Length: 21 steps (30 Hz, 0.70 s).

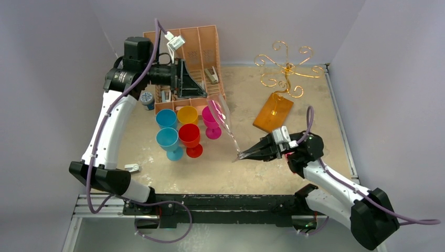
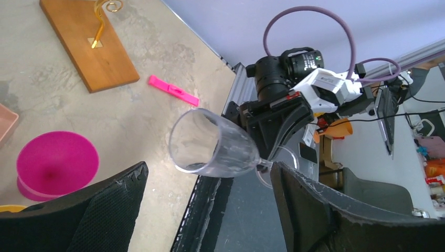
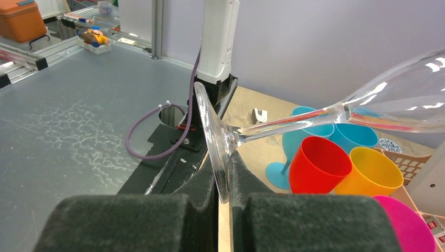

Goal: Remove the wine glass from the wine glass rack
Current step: Place the wine glass at the center of the board.

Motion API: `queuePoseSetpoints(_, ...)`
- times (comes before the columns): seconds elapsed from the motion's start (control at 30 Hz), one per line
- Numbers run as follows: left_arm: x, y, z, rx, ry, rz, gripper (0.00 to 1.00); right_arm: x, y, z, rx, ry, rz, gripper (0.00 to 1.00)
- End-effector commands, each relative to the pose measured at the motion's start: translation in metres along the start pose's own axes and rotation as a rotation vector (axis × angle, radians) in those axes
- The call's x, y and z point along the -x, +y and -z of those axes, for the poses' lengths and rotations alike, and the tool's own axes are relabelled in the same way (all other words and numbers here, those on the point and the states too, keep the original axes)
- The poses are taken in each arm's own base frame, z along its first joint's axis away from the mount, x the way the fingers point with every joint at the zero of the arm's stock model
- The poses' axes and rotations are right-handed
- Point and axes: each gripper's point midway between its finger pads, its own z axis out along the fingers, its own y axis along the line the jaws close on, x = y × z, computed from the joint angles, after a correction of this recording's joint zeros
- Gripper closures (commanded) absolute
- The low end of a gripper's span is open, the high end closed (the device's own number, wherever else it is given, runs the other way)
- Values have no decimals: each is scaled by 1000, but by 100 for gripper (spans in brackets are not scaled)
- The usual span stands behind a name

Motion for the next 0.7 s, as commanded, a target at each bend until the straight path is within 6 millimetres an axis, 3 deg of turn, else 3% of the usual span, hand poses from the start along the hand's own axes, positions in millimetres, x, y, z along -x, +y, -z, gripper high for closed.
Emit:
queuePoseSetpoints(0.0,5,-3,2,11,9,-78,14,27,5,-3,14,-43,118,100)
queuePoseSetpoints(0.13,-3,-2,-6,18,63,-112,15,28,8,-3,26,-39,113,100)
queuePoseSetpoints(0.3,-17,-16,-23,-46,118,-150,15,29,13,-2,47,-31,100,100)
queuePoseSetpoints(0.5,-12,-34,-24,-133,105,-209,15,28,17,-2,56,-14,83,100)
queuePoseSetpoints(0.67,-16,-32,-27,-166,120,-192,17,27,21,-1,79,13,68,100)
